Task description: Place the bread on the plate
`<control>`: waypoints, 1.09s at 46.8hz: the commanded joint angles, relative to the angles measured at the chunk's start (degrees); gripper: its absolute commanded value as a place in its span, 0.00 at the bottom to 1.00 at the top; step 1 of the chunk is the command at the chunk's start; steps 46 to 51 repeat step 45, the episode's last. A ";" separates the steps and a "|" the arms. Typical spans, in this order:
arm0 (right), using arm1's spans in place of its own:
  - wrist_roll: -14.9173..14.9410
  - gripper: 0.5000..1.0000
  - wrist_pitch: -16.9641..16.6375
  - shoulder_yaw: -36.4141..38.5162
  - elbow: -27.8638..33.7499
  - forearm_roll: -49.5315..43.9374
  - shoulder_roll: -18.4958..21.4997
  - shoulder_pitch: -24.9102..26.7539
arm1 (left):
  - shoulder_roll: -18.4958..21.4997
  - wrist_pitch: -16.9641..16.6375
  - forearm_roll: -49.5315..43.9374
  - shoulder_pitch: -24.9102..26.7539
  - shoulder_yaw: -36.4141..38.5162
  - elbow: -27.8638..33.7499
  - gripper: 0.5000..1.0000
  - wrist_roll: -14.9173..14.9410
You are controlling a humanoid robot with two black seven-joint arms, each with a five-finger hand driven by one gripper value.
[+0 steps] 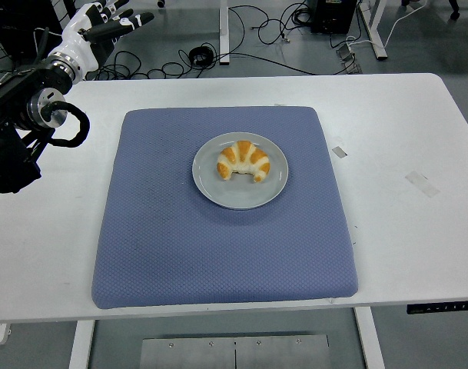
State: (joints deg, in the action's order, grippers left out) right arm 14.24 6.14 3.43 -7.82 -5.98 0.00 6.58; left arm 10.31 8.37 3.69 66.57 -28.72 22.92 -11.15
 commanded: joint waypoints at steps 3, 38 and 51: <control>0.00 1.00 0.01 0.00 0.17 0.00 0.00 0.02 | -0.38 0.06 0.00 -1.00 -2.13 0.02 0.96 -0.62; -0.09 1.00 0.01 -0.09 0.26 0.00 0.00 0.81 | -4.51 0.06 -0.79 -5.66 -4.59 0.02 0.96 -3.35; -0.09 1.00 0.01 -0.09 0.26 0.00 0.00 0.81 | -5.21 0.06 -0.79 -5.75 -4.50 -0.06 0.96 -3.44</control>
